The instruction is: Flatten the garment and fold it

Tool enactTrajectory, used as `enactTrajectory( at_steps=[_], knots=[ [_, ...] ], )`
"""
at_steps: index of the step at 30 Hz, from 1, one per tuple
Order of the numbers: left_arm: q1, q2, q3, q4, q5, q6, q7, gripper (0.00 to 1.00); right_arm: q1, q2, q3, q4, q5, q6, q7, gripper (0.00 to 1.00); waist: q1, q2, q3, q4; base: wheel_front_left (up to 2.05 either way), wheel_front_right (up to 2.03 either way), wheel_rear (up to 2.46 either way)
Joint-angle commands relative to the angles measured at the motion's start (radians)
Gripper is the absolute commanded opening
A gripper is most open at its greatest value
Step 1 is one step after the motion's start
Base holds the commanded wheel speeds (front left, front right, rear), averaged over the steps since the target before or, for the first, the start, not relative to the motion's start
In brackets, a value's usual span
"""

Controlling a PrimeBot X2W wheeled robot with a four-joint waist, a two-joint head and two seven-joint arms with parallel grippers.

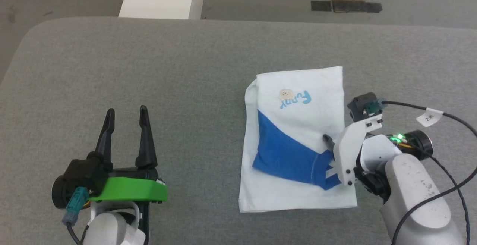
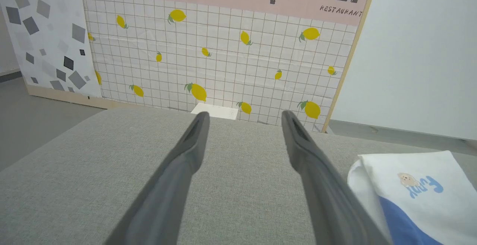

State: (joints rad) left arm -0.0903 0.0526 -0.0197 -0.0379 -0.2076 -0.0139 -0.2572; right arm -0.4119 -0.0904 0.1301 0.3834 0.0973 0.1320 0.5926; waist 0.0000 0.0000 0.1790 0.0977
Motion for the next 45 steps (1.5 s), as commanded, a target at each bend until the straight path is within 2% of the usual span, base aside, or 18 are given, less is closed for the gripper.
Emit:
enactTrajectory(
  at_steps=[1,9,10,11,12,13,18,21,25,29,33,38,45],
  knots=[
    [-0.01,-0.002,-0.003,0.002,0.009,-0.003,-0.005,1.0,0.0,0.006,-0.002,0.017,-0.023,-0.001,-0.004,1.0,0.0,0.0,0.014,0.014,0.0,0.0,0.0],
    [-0.024,-0.002,-0.02,0.012,0.004,0.005,-0.005,1.0,-0.032,0.033,-0.032,0.14,-0.069,-0.001,-0.026,1.0,0.0,0.0,0.037,0.03,0.0,0.0,0.0],
    [-0.025,-0.002,-0.02,0.013,0.004,0.006,-0.005,1.0,-0.038,0.034,-0.034,0.156,-0.069,-0.001,-0.027,0.74,0.0,0.0,0.038,0.03,0.0,0.0,0.0],
    [-0.026,-0.002,-0.021,0.014,0.004,0.007,-0.005,1.0,-0.043,0.035,-0.036,0.165,-0.069,-0.001,-0.031,0.33,0.0,0.0,0.039,0.03,0.0,0.0,0.0],
    [-0.027,-0.002,-0.021,0.016,0.004,0.006,-0.005,1.0,-0.05,0.036,-0.037,0.177,-0.067,-0.001,-0.037,0.06,0.0,0.0,0.039,0.03,0.0,0.0,0.0],
    [-0.027,-0.002,-0.021,0.017,0.004,0.006,-0.005,1.0,-0.055,0.037,-0.036,0.187,-0.064,-0.001,-0.04,0.0,0.0,0.0,0.037,0.03,0.0,0.0,0.0],
    [-0.027,-0.002,-0.024,0.023,0.009,-0.001,-0.005,1.0,-0.076,0.034,-0.004,0.212,-0.015,-0.001,-0.052,0.0,0.0,0.0,0.022,0.023,0.0,0.0,0.0],
    [-0.023,-0.002,-0.021,0.019,0.017,-0.002,-0.005,1.0,-0.085,0.001,0.061,0.186,0.036,-0.001,-0.053,0.0,0.0,0.0,0.02,-0.005,0.0,0.0,0.0],
    [-0.008,-0.002,0.003,0.002,0.026,0.0,-0.005,1.0,-0.092,-0.108,0.212,0.115,0.132,-0.001,-0.008,0.0,0.0,0.0,0.024,-0.1,0.0,0.0,0.0],
    [0.001,0.0,0.036,-0.015,0.029,0.005,-0.005,1.0,-0.122,-0.256,0.362,0.054,0.224,-0.001,0.054,0.0,0.0,0.0,0.048,-0.223,0.0,0.0,0.0],
    [-0.018,0.004,0.037,-0.021,0.043,-0.003,-0.005,1.0,-0.173,-0.365,0.433,0.031,0.287,-0.001,0.073,0.0,0.0,0.0,0.088,-0.31,0.0,0.0,0.0],
    [-0.066,0.017,0.022,-0.024,0.068,-0.01,-0.005,1.0,-0.249,-0.475,0.465,0.053,0.326,-0.001,0.046,0.0,0.0,0.0,0.154,-0.354,0.0,0.0,0.0],
    [-0.122,0.037,0.002,-0.031,0.092,-0.013,0.005,1.0,-0.332,-0.591,0.399,0.173,0.342,-0.001,-0.032,0.0,0.0,0.0,0.251,-0.321,0.0,0.0,0.0]
  ],
)
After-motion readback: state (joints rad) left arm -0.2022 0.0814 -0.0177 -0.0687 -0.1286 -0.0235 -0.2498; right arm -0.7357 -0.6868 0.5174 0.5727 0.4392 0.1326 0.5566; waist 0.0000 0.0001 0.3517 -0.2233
